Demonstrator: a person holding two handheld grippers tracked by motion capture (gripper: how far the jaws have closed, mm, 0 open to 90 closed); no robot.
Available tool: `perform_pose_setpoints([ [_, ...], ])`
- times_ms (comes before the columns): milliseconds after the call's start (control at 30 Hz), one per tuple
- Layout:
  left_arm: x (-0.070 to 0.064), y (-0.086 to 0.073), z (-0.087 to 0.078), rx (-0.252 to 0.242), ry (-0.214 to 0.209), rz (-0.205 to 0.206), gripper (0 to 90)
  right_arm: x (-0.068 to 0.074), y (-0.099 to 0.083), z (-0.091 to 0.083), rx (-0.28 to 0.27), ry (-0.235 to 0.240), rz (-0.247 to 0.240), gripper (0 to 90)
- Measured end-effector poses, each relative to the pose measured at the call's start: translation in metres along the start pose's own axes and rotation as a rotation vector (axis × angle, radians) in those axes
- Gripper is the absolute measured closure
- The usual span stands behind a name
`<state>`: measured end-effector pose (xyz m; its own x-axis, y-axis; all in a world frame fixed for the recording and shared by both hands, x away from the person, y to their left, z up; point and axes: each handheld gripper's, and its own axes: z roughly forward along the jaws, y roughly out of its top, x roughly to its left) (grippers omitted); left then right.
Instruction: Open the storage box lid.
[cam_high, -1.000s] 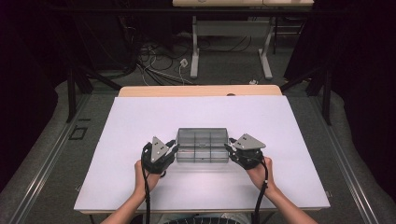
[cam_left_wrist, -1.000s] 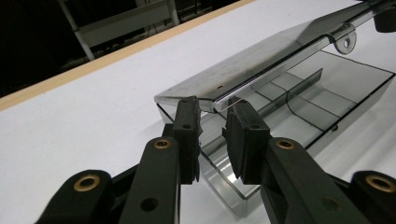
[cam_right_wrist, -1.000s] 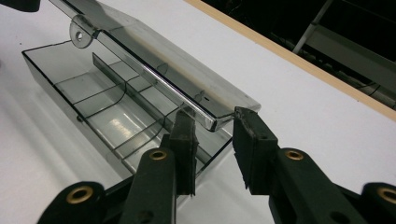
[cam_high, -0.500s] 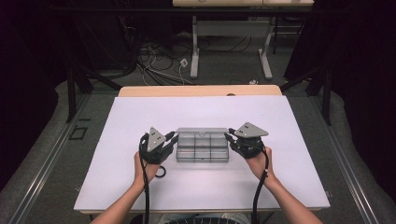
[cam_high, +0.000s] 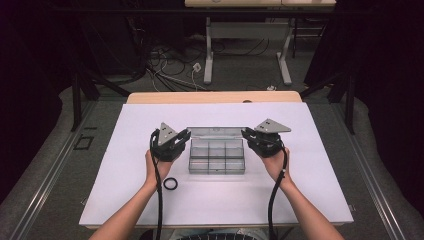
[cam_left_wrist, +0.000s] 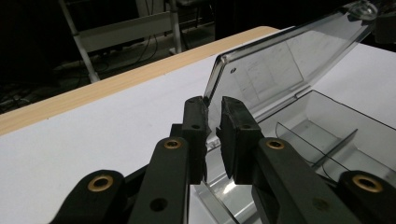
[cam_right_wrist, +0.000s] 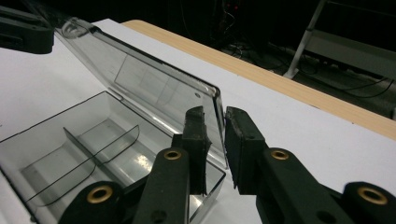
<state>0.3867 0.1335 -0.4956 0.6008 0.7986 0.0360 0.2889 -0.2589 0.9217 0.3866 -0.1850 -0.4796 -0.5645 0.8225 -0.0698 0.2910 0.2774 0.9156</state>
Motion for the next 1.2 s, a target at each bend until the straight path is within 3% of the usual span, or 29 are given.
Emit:
perform_pose_setpoints([
  [533, 0.01, -0.007, 0.029, 0.028, 0.01, -0.063, 80.5, -0.012, -0.011, 0.026, 0.042, -0.013, 0.069, 80.8],
  [833, 0.013, -0.011, 0.039, 0.073, 0.011, -0.057, 80.4, -0.016, -0.02, 0.038, 0.073, -0.006, 0.112, 81.1],
  [1200, 0.014, -0.015, 0.049, 0.111, 0.023, -0.057, 80.3, -0.018, -0.026, 0.049, 0.112, -0.016, 0.125, 81.3],
])
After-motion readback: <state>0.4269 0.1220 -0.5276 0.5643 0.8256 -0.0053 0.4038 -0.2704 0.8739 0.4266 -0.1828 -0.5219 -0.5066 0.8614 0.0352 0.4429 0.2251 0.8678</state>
